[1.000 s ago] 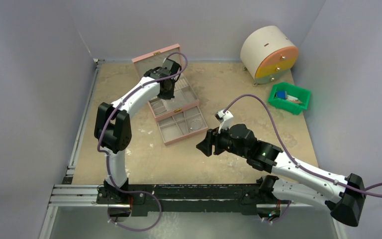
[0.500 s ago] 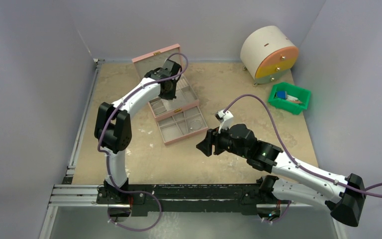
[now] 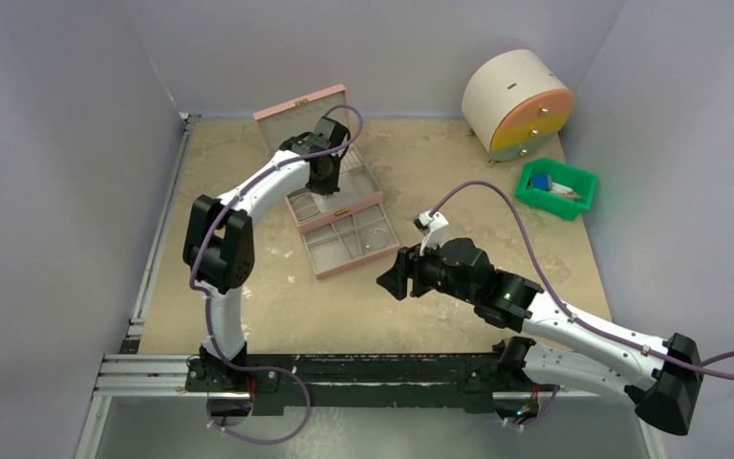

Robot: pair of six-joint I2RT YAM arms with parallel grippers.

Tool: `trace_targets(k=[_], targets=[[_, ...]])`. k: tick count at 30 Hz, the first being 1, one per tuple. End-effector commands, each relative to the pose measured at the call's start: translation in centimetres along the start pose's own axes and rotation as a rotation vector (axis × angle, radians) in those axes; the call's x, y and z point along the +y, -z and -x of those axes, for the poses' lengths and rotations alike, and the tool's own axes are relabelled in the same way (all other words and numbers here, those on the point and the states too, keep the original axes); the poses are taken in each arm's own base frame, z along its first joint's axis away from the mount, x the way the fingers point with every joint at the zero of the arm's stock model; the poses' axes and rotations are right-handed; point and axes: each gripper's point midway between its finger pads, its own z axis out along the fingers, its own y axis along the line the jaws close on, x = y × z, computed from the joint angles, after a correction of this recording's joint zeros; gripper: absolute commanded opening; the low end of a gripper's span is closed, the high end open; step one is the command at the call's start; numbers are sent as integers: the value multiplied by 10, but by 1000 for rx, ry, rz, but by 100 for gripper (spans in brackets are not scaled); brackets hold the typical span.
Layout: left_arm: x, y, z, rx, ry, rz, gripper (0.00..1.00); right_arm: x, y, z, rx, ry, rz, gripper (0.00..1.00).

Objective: Organize the mixed jewelry

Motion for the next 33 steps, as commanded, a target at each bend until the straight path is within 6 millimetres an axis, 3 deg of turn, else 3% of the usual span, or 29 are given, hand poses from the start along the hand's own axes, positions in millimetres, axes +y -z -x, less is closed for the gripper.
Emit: trace_targets(k=[1, 33], targets=[[-1, -2, 1, -4, 2, -10, 0, 12, 3, 19, -63, 2, 37, 63], [-3, -10, -5, 19, -1, -10, 0, 11, 3, 17, -61, -4, 39, 64]])
